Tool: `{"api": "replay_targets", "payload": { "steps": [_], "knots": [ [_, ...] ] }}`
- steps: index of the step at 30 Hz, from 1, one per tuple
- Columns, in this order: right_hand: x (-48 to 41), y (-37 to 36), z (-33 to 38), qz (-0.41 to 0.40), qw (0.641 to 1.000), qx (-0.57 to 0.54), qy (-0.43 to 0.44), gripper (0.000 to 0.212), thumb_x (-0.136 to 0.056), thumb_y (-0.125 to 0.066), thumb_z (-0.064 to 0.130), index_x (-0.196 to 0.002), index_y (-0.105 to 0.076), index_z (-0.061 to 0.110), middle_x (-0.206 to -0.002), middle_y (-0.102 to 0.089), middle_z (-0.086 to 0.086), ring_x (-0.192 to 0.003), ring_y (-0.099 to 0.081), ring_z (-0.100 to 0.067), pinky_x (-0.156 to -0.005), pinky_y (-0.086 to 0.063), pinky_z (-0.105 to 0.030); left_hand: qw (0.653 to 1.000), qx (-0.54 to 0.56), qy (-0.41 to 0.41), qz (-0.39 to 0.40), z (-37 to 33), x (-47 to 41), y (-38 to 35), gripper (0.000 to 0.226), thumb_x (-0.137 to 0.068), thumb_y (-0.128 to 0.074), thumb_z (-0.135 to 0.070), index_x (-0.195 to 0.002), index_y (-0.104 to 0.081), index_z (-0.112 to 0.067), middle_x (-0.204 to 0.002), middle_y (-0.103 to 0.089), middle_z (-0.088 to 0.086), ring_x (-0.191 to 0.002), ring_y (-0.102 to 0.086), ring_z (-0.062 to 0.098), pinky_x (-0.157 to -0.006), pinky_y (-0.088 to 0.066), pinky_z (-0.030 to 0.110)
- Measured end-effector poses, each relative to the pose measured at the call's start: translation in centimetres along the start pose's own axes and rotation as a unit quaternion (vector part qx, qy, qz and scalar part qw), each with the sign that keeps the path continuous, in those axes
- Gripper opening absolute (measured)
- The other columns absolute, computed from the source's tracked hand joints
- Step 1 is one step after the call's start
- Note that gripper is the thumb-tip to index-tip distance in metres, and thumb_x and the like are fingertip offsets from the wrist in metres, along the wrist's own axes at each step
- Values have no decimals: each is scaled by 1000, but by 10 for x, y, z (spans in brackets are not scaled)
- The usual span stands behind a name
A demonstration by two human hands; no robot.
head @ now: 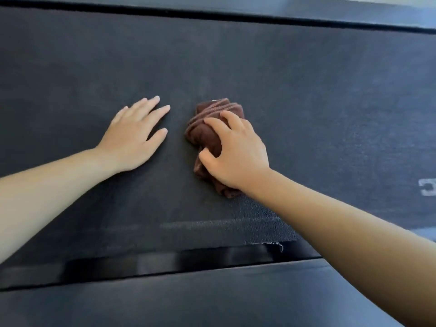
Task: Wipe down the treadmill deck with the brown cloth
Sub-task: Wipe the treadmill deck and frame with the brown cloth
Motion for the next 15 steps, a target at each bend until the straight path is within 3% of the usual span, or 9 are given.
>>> {"api": "replay_targets", "payload": {
  "steps": [8,15],
  "knots": [
    [79,1,18,44,999,-2,28,58,-79,-53,45,-134,-47,28,-146,-39,-2,-128,-37,-26,-100,-41,-42,1000,-18,-5,19,-8,67,-1,55,-96,-32,-39,-148,-24,-23,-158,-14,0,-145,-9,21,-115,-9,45],
    [79,-1,23,32,999,2,13,58,-77,-54,46,-133,-48,30,-146,-38,1,-130,-35,-24,-102,-39,-40,1000,-17,-4,4,-8,69,1,54,-97,-34,-39,-147,-26,-23,-157,-15,0,-145,-10,21,-115,-9,43]
  ]
}}
Point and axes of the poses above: each hand's wrist, its own x-axis away from the middle knuckle, its own y-axis out of the back of the hand, z = x × y, the point moved 8 cm from there along -x, towards the middle knuckle
